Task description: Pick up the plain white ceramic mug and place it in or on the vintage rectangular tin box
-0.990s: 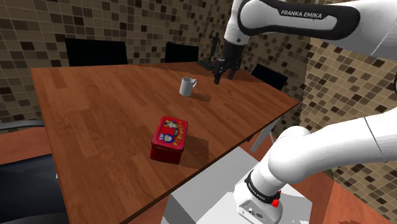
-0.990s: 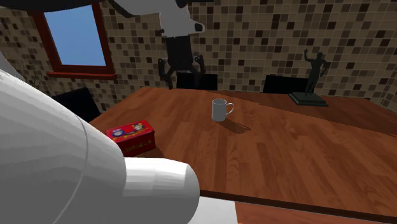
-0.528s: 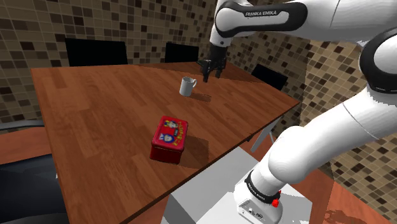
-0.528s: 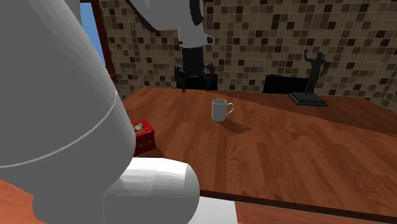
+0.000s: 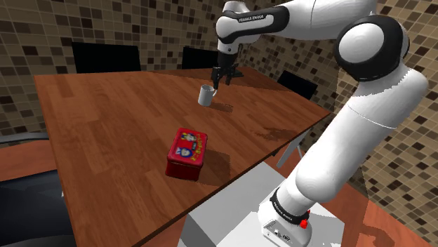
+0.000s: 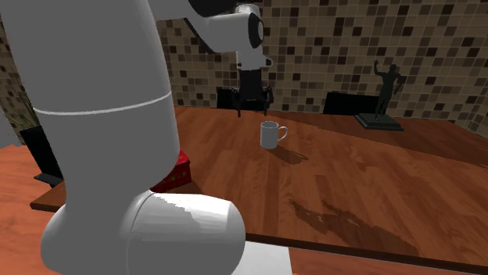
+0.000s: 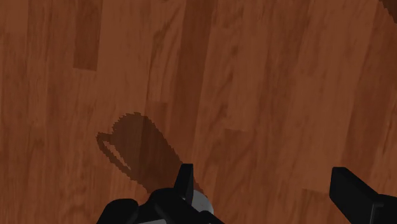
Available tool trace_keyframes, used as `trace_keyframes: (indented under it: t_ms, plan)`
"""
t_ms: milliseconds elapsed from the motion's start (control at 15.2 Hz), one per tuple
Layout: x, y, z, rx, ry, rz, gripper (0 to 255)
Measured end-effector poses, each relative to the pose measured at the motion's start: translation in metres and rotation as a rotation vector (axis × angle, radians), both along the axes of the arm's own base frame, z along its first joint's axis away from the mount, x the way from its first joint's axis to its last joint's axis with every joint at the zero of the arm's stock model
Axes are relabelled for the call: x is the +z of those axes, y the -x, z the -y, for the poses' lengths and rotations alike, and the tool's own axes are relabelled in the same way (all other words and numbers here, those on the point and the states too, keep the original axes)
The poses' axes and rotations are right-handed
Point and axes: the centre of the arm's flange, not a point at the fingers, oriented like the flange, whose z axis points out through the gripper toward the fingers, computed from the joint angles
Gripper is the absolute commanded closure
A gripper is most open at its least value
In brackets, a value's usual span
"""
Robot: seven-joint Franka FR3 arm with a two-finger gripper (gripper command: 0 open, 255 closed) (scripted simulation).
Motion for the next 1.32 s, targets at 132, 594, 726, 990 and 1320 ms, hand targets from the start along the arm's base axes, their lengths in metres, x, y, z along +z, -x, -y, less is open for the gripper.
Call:
trace_keyframes:
  t_ms: [132,594,726,990,1320]
  plan:
    - [-0.013,-0.026,0.009,0.016,-0.005,-0.011,0]
    - [-0.061,-0.106,0.032,0.074,-0.021,-0.051,0]
    - [-0.074,-0.131,0.039,0.09,-0.026,-0.062,0]
    - [-0.096,-0.146,0.044,0.103,-0.03,-0.07,0]
    - [-0.121,-0.143,0.045,0.104,-0.03,-0.071,0]
